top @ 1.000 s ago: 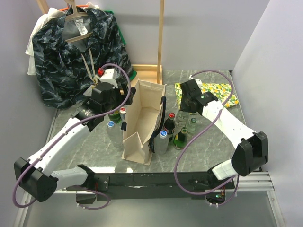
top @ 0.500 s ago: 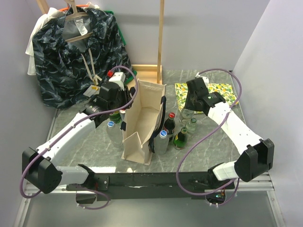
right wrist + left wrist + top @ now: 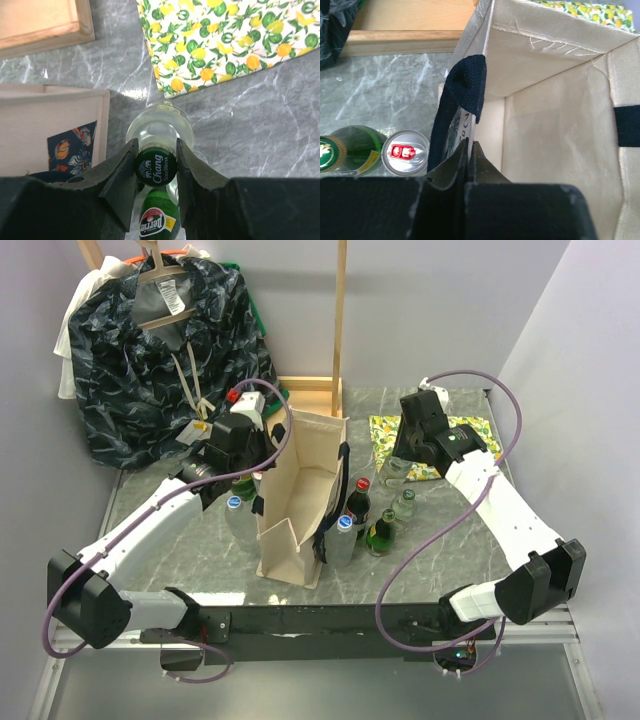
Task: Place the beverage into the canvas bag
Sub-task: Pick up the drink from the center of the board, then place the drink in the canvas bag.
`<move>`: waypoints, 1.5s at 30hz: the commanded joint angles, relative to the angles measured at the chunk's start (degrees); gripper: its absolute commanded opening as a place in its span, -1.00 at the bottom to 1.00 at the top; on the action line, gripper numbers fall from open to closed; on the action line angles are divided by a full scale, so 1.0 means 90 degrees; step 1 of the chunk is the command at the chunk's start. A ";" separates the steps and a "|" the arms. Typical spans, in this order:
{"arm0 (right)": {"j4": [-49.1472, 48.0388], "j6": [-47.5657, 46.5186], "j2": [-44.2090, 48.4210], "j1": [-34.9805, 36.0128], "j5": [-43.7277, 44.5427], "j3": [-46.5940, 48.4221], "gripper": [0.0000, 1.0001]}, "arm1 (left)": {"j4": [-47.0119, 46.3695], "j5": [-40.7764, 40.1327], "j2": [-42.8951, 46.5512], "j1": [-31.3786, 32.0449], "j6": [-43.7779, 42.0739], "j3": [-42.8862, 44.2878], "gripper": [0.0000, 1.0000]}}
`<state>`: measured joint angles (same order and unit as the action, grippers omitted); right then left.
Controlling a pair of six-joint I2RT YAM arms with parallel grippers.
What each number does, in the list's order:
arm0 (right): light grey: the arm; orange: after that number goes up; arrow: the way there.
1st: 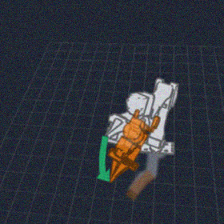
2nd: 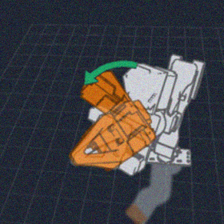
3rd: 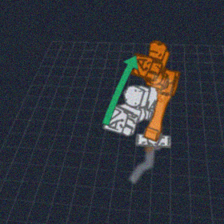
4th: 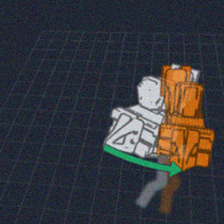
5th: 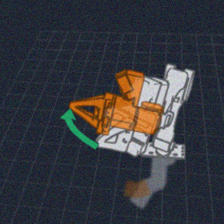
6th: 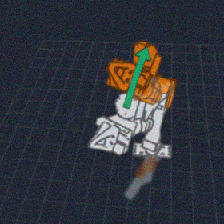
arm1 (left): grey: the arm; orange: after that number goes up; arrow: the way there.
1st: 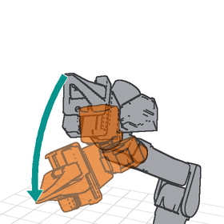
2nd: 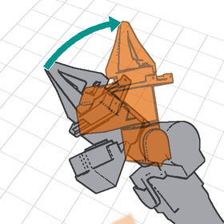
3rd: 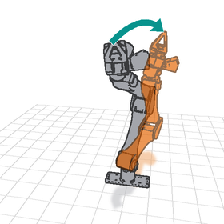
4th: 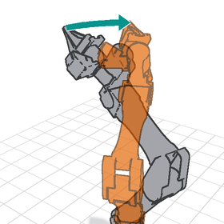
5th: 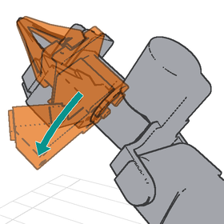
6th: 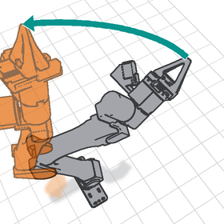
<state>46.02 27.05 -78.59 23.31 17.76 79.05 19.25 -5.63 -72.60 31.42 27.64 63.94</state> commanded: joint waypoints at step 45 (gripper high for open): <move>-0.0220 -0.1443 -0.0877 0.0749 -0.1075 0.4937 -1.00 | -0.0576 -0.0234 -0.0088 0.0005 0.0191 -0.0005 -0.98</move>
<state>53.65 15.73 -88.14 27.31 11.03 117.99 14.85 -5.91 -74.83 31.44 30.68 63.59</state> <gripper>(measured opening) 0.401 0.028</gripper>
